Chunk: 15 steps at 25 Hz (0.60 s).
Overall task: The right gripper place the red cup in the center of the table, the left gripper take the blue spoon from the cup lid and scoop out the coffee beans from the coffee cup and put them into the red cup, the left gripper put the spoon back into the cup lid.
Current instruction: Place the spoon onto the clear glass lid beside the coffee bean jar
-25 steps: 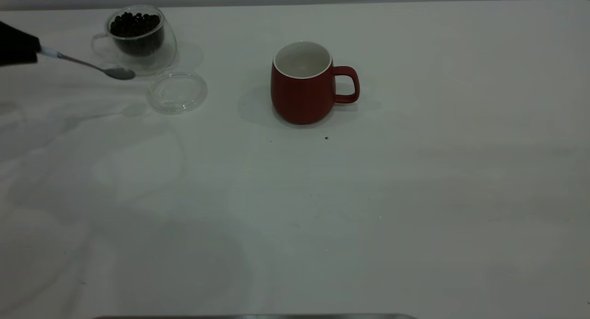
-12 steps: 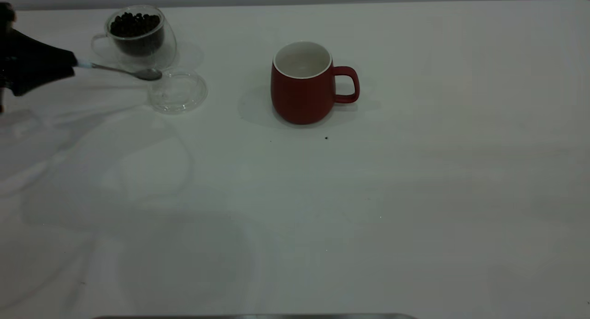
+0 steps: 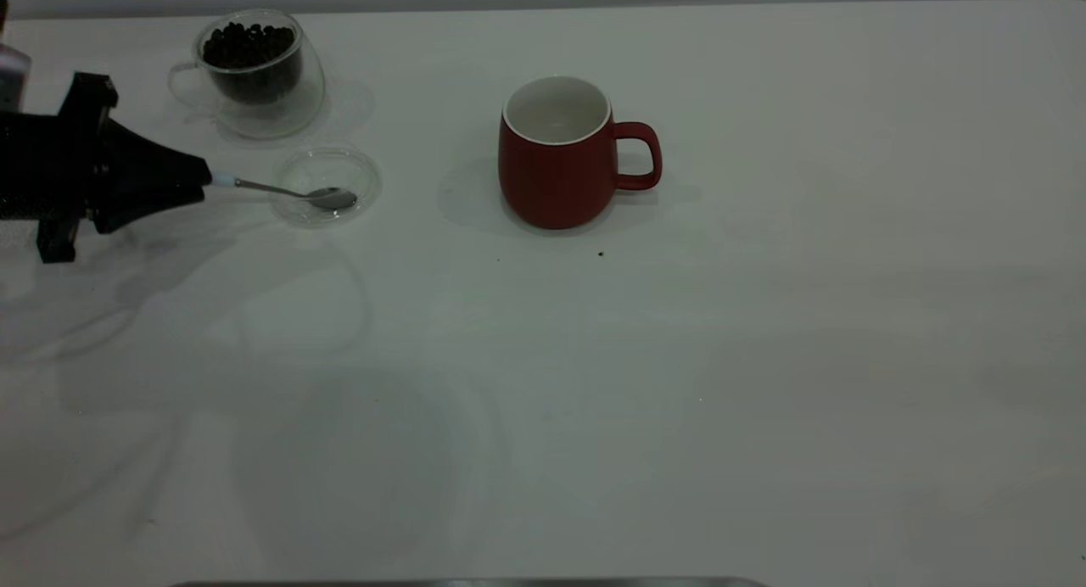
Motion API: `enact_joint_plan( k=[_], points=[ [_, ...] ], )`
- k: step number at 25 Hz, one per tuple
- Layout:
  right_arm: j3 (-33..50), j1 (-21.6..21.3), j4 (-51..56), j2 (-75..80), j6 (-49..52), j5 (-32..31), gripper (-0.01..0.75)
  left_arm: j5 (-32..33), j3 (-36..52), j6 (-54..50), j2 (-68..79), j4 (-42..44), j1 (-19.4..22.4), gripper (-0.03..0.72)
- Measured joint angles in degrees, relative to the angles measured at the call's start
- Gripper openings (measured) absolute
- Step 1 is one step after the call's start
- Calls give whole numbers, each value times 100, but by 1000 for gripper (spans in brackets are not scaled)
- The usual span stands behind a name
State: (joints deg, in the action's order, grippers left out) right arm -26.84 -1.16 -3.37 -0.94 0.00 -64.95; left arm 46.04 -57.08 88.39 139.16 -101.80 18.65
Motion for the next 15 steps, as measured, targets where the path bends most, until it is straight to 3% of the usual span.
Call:
enact_joint_plan(
  k=[15],
  points=[
    [0, 0, 0, 0, 0, 0, 476, 241, 0, 373, 330, -74, 0, 122]
  ],
)
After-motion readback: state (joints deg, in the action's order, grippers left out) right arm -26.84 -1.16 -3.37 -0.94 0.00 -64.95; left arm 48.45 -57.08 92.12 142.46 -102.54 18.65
